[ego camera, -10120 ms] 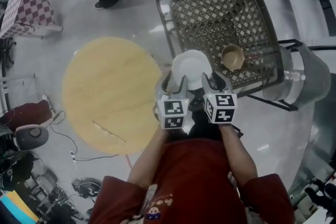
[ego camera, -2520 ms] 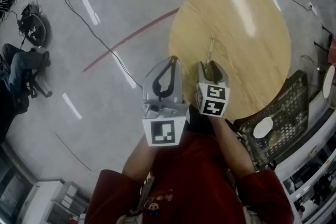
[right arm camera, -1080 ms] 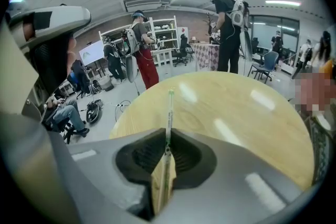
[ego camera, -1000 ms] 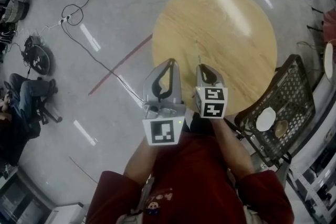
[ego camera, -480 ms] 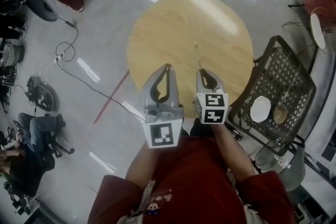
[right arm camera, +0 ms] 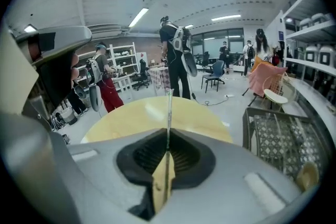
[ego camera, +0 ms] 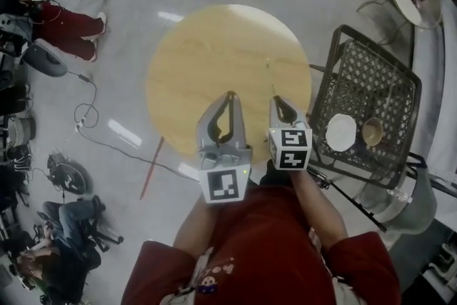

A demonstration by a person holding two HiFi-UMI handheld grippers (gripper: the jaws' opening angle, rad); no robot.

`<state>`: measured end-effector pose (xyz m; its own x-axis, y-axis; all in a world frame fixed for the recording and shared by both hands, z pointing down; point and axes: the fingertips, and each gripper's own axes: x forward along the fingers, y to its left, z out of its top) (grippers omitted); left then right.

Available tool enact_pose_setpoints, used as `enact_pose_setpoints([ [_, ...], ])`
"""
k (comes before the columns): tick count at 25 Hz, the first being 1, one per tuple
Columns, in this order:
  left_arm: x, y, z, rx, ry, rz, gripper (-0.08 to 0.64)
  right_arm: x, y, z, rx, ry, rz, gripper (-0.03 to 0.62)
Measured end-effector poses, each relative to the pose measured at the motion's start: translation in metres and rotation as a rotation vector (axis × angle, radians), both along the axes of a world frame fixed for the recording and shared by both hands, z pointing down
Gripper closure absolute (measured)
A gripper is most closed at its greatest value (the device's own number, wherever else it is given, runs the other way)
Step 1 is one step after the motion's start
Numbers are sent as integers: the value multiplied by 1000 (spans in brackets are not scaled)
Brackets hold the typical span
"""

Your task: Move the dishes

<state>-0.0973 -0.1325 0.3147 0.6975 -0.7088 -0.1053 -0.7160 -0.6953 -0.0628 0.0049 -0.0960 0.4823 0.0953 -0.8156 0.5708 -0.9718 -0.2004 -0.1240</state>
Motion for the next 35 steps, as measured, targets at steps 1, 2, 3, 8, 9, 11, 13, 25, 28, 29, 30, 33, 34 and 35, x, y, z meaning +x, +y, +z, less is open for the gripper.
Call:
enact_pose_setpoints([
  [1,9,4,-1,1,1,19,552,8,6,-2,5,2,21,575],
  [2,18,8,-2,4,1,38,552,17,12,-3,8,2,42,575],
  [3,27,12,-3,7,3,57,552,26,18,-4,12,5,64,575],
  [8,76,32,-10,21,7,167,552,71,49,-11,23,7,177,575],
  [9,86,37,-11,23,8,189,552,80,57,-11,24,5,198,575],
  [11,106,49,-12,23,13,232,552,98,74,-13,26,2,243,575],
  [13,125,62,-15,20,20,278,552,115,92,-15,29,5,294,575],
  [25,246,163,-16,16,22,587,552,224,229,-26,47,36,640,575],
  [28,275,194,-16,12,11,657,552,247,271,-28,41,28,723,575],
  [29,284,204,-14,11,7,679,552,253,285,-26,41,26,750,575],
  [30,293,214,-11,10,6,697,552,260,298,-24,43,25,773,575],
  [33,317,240,-7,10,10,749,552,278,332,-20,50,24,839,575],
  [34,324,246,-6,11,10,767,552,283,340,-20,50,23,859,575],
  [35,330,252,-5,9,10,783,552,287,348,-20,50,24,878,575],
])
